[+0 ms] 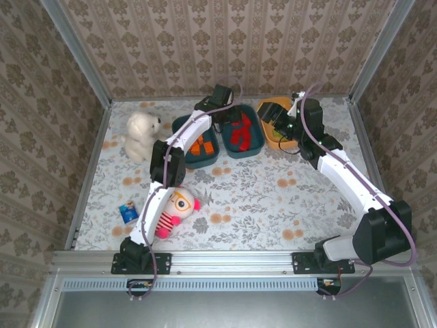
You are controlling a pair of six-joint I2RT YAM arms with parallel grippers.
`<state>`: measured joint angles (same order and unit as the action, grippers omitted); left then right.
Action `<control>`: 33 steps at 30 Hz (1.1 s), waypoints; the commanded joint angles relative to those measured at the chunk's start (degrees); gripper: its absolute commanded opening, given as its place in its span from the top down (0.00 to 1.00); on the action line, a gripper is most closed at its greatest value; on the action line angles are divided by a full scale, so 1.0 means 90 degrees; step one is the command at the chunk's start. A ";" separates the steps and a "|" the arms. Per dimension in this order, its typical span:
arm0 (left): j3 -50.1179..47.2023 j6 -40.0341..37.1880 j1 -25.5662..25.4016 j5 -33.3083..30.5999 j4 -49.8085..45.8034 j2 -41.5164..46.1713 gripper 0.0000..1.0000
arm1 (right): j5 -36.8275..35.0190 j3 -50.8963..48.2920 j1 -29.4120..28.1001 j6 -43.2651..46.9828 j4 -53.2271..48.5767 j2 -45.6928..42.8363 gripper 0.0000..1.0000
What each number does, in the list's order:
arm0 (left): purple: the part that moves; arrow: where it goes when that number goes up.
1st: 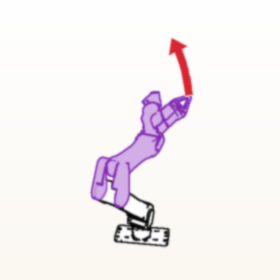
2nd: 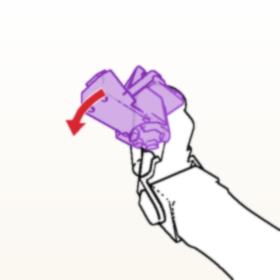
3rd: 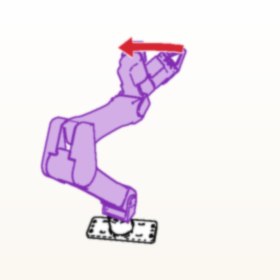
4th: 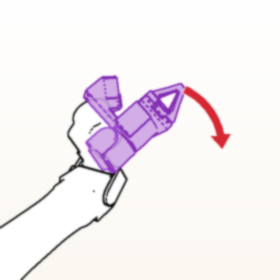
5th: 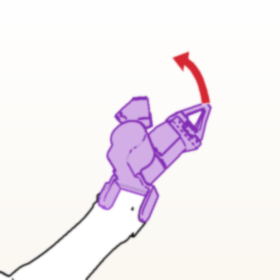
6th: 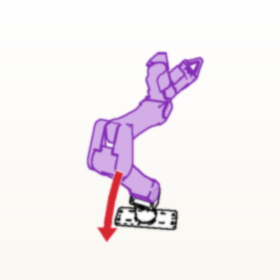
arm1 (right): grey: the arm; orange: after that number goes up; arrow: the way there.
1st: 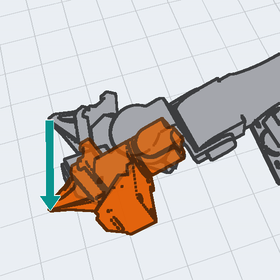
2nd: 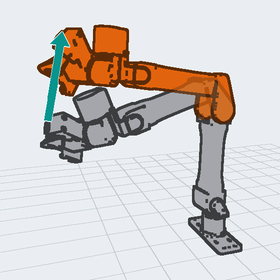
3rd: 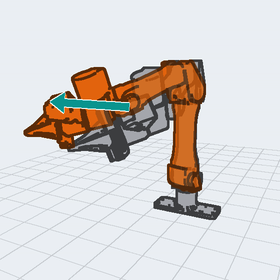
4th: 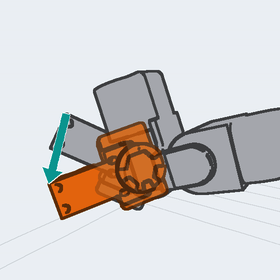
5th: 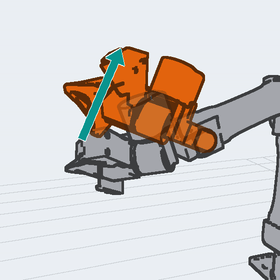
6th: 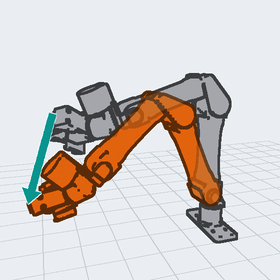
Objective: Sort the legos into containers by color
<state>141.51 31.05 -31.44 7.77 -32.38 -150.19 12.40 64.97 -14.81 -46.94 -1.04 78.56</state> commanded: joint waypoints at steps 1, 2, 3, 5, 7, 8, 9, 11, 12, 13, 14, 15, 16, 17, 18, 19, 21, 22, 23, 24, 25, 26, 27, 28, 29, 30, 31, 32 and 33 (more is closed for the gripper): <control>0.0165 0.0114 0.0056 0.0120 0.0035 0.0142 0.46 | 0.0068 0.0084 0.0034 -0.0003 -0.0285 -0.0062 0.21; 0.0165 0.0136 0.0066 0.0123 0.0016 0.0234 0.43 | 0.0058 0.0105 0.0033 0.0041 -0.0327 -0.0076 0.20; 0.0162 0.0161 0.0075 0.0130 0.0007 0.0337 0.41 | 0.0034 0.0133 0.0033 0.0089 -0.0385 -0.0095 0.20; 0.0129 0.0193 0.0075 0.0123 -0.0015 0.0562 0.35 | -0.0018 0.0186 0.0029 0.0198 -0.0507 -0.0139 0.20; 0.0040 0.0243 0.0075 0.0099 -0.0033 0.0847 0.32 | -0.0091 0.0268 0.0032 0.0346 -0.0718 -0.0202 0.19; -0.0049 0.0280 0.0073 0.0096 -0.0043 0.1034 0.30 | -0.0182 0.0353 0.0031 0.0462 -0.0921 -0.0239 0.19; -0.0184 0.0295 0.0058 0.0072 -0.0041 0.1250 0.24 | -0.0298 0.0442 0.0032 0.0599 -0.1134 -0.0293 0.18; -0.0623 0.0308 0.0027 -0.0051 -0.0028 0.1834 0.15 | -0.0593 0.0655 0.0032 0.0904 -0.1638 -0.0403 0.16; -0.0976 0.0327 0.0010 -0.0093 0.0034 0.2209 0.03 | -0.0793 0.0808 0.0034 0.1075 -0.2046 -0.0470 0.07; -0.1392 0.0357 0.0007 -0.0086 0.0141 0.2564 0.00 | -0.0965 0.0943 0.0026 0.1230 -0.2349 -0.0531 0.00; -0.1914 0.0367 0.0007 -0.0081 0.0318 0.3018 0.00 | -0.1121 0.1051 0.0029 0.1403 -0.2685 -0.0613 0.00; -0.2496 0.0369 0.0007 -0.0091 0.0507 0.3489 0.00 | -0.1319 0.1124 0.0038 0.1549 -0.2961 -0.0732 0.00; -0.3027 0.0343 0.0007 -0.0113 0.0693 0.3946 0.00 | -0.1503 0.1131 0.0040 0.1623 -0.3156 -0.0842 0.00; -0.3647 0.0286 -0.0001 -0.0172 0.0879 0.4464 0.00 | -0.1760 0.1085 0.0044 0.1697 -0.3300 -0.1005 0.00; -0.4207 0.0245 0.0007 -0.0290 0.0948 0.4964 0.00 | -0.1904 0.0993 0.0043 0.1830 -0.3516 -0.1182 0.00; -0.4650 0.0218 0.0007 -0.0460 0.0935 0.5386 0.00 | -0.2023 0.0861 0.0036 0.1959 -0.3544 -0.1341 0.00; -0.5606 0.0102 0.0000 -0.1050 0.0663 0.6296 0.00 | -0.2402 0.0485 0.0034 0.2162 -0.3646 -0.1782 0.00; -0.6010 0.0035 -0.0010 -0.1415 0.0549 0.6717 0.00 | -0.2724 0.0336 0.0029 0.2143 -0.3755 -0.1931 0.00; -0.6446 0.0022 -0.0020 -0.1931 0.0329 0.7248 0.00 | -0.3253 0.0217 0.0034 0.1968 -0.4035 -0.2046 0.00; -0.6839 0.0076 -0.0053 -0.2699 0.0016 0.7720 0.00 | -0.3922 0.0136 0.0032 0.1726 -0.4381 -0.2083 0.00; -0.7153 0.0179 -0.0088 -0.3428 -0.0288 0.8084 0.00 | -0.4401 0.0001 0.0033 0.1617 -0.4552 -0.2103 0.00; -0.7518 0.0343 -0.0118 -0.4254 -0.0640 0.8476 0.00 | -0.4712 -0.0250 0.0038 0.1727 -0.4505 -0.2173 0.00; -0.7888 0.0408 -0.0116 -0.4879 -0.0888 0.8849 0.00 | -0.4880 -0.0589 0.0044 0.1889 -0.4259 -0.2304 0.00; -0.8192 0.0342 -0.0092 -0.5237 -0.1027 0.9165 0.00 | -0.4965 -0.1003 0.0046 0.2109 -0.3866 -0.2445 0.00; -0.8636 0.0156 -0.0010 -0.5460 -0.1076 0.9477 0.00 | -0.5114 -0.1499 0.0039 0.2294 -0.3368 -0.2641 0.00; -0.9074 -0.0228 0.0105 -0.5474 -0.0945 0.9884 0.00 | -0.5370 -0.1941 0.0036 0.2287 -0.2801 -0.2781 0.00; -0.9405 -0.0496 0.0199 -0.5542 -0.0846 1.0191 0.00 | -0.5594 -0.2304 0.0037 0.2308 -0.2430 -0.2867 0.00; -0.9888 -0.0734 0.0274 -0.5691 -0.0681 1.0530 0.00 | -0.5827 -0.2656 0.0043 0.2404 -0.2012 -0.2884 0.00; -1.0320 -0.0984 0.0365 -0.5767 -0.0448 1.0898 0.00 | -0.5998 -0.2940 0.0041 0.2523 -0.1673 -0.2840 0.00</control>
<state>55.66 29.32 -29.71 -33.71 -35.81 -57.23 -30.92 43.90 -14.61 -28.01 -26.57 54.04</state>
